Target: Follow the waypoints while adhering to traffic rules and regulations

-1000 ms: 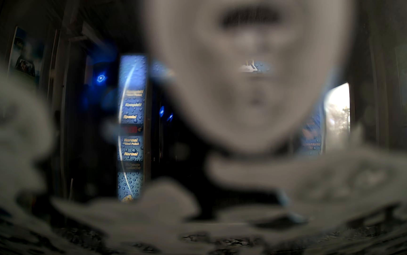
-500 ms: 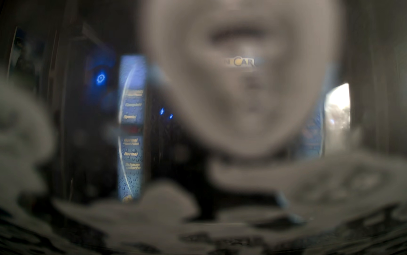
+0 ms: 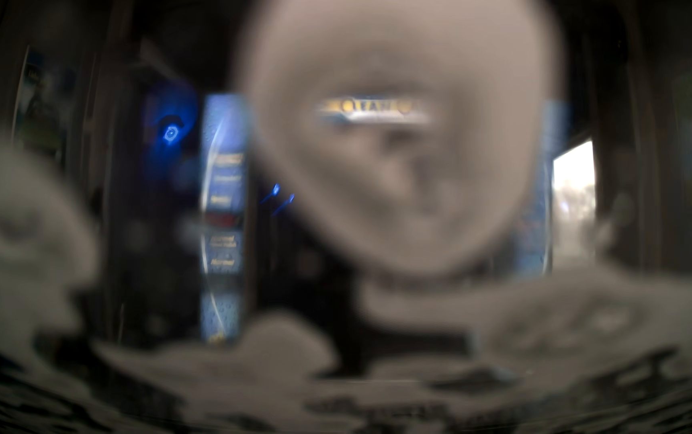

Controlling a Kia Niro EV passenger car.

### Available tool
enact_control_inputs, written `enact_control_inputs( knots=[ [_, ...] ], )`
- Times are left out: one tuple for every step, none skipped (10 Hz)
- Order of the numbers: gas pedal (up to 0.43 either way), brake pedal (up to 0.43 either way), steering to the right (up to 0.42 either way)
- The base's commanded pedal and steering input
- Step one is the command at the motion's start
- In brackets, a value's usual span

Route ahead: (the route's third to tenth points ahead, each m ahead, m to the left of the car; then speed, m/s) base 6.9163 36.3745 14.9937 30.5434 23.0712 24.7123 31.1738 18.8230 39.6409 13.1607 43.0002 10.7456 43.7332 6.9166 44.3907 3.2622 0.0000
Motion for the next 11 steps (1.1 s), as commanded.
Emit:
enact_control_inputs(
  knots=[
    [0.000, 0.000, -0.015],
    [0.000, 0.000, -0.014],
    [0.000, 0.000, -0.015],
    [0.000, 0.000, -0.014],
    [0.000, 0.000, -0.015],
    [0.000, 0.000, -0.014],
    [0.000, 0.000, -0.014],
    [0.000, 0.000, -0.014],
    [0.000, 0.000, -0.014],
    [0.000, 0.000, -0.015],
    [0.000, 0.000, -0.014]
  ],
)
